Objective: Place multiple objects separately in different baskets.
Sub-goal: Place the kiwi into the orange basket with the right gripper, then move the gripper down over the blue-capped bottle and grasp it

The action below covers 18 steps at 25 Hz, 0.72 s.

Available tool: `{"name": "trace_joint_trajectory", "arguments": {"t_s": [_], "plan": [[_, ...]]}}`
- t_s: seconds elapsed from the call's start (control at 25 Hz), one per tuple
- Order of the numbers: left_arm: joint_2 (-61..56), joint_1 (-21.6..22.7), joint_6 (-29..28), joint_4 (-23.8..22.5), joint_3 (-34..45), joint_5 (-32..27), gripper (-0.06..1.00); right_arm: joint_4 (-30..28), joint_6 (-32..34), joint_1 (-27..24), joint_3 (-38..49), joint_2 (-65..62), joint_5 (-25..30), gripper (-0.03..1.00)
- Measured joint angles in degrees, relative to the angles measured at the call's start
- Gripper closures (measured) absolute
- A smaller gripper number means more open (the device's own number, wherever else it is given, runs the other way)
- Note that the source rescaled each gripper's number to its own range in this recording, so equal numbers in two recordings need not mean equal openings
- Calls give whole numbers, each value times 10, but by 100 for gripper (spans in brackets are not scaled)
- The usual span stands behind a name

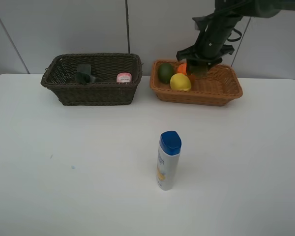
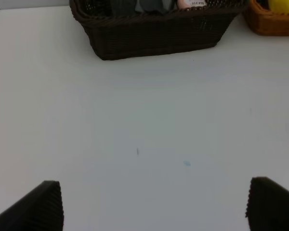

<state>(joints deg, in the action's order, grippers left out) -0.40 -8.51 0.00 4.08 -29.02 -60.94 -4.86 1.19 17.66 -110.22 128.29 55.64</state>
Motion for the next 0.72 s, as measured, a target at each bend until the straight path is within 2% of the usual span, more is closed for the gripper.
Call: {"name": "trace_joint_trajectory", "arguments": {"t_s": [0.16,0.2,0.24,0.28,0.32,0.4,0.48,0.64,0.72], "plan": [[0,0,0,0,0,0,-6,-2,0,-42,0,2,-4,62],[0,0,0,0,0,0,-6,-3,0,-48,0,2,-4,56],[0,0,0,0,0,0,-6,-3,0,-55,0,2,-4,45],[0,0,0,0,0,0,-6,-2,0,-61,0,2,0,28],[0,0,0,0,0,0,-6,-1,0,-64,0,2,4,15],[0,0,0,0,0,0,-6,0,0,-66,0,2,20,4],[0,0,0,0,0,0,-6,6,0,-66,0,2,42,0],[0,0,0,0,0,0,-6,34,0,-65,0,-14,117,-1],[0,0,0,0,0,0,-6,49,0,-59,0,-40,135,-1]]}}
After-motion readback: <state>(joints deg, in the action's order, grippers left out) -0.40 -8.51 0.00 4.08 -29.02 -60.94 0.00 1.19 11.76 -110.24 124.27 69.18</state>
